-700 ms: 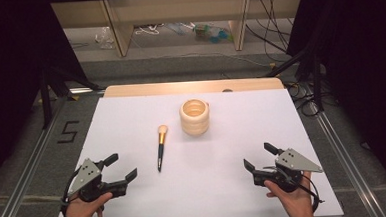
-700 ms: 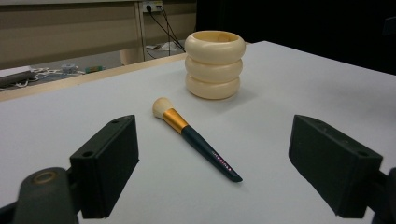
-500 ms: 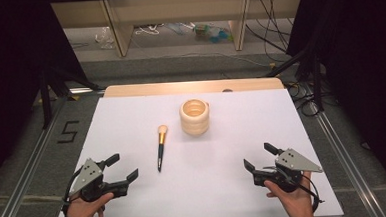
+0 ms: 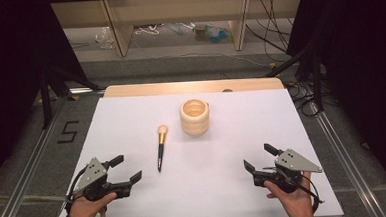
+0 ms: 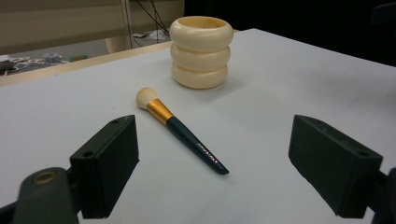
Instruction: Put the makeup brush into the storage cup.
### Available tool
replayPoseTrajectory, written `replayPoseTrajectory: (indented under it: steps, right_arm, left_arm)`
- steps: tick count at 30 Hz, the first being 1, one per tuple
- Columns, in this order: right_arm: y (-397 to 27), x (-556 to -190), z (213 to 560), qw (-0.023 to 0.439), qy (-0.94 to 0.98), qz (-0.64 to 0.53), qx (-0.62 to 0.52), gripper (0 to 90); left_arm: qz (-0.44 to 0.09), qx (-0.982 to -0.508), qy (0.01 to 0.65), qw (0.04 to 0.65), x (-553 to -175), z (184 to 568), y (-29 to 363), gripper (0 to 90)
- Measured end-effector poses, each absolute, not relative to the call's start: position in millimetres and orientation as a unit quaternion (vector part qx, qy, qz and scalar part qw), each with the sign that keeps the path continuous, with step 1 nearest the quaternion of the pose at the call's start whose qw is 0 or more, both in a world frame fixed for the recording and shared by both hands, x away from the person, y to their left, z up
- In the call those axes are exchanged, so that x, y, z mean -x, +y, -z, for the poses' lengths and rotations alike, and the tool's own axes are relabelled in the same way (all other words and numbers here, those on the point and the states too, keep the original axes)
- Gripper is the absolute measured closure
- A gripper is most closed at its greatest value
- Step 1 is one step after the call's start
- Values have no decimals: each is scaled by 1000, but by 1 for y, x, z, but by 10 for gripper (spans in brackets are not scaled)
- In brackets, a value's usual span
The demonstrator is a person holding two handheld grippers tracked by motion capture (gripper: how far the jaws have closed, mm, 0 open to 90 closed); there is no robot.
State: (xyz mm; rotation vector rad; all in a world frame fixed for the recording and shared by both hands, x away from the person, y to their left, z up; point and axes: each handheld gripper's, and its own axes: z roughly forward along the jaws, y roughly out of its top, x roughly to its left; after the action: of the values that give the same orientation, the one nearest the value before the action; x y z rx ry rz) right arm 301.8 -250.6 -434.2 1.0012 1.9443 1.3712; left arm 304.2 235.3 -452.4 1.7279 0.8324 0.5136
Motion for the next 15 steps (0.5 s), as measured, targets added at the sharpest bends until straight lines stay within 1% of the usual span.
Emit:
replayPoseTrajectory:
  steps: [2,4,6,8,11,13,14,15]
  right_arm:
    - [-251,-302,434,278,724,-510,-373,158]
    - [-250,-302,435,279,724,-508,-373,158]
    - [-251,-302,435,277,726,-507,-374,158]
    - [-249,-303,436,272,721,-517,-373,158]
    - [-251,-302,435,273,730,-502,-375,158]
    - [-250,-303,437,277,726,-506,-374,158]
    - [-250,-303,437,276,726,-506,-374,158]
    - [-250,-303,437,277,727,-506,-374,158]
  left_arm:
    - [-213,-730,353,545,-305,453,235,159]
    - [-196,-739,367,530,-307,454,231,159]
    - [-195,-747,360,524,-308,454,231,161]
    - [-187,-756,368,508,-309,454,225,161]
    - [-174,-762,371,501,-314,455,222,161]
    - [-164,-774,375,483,-319,455,220,159]
    - [-164,-774,375,483,-319,455,220,159]
    - [-169,-779,378,471,-324,454,218,159]
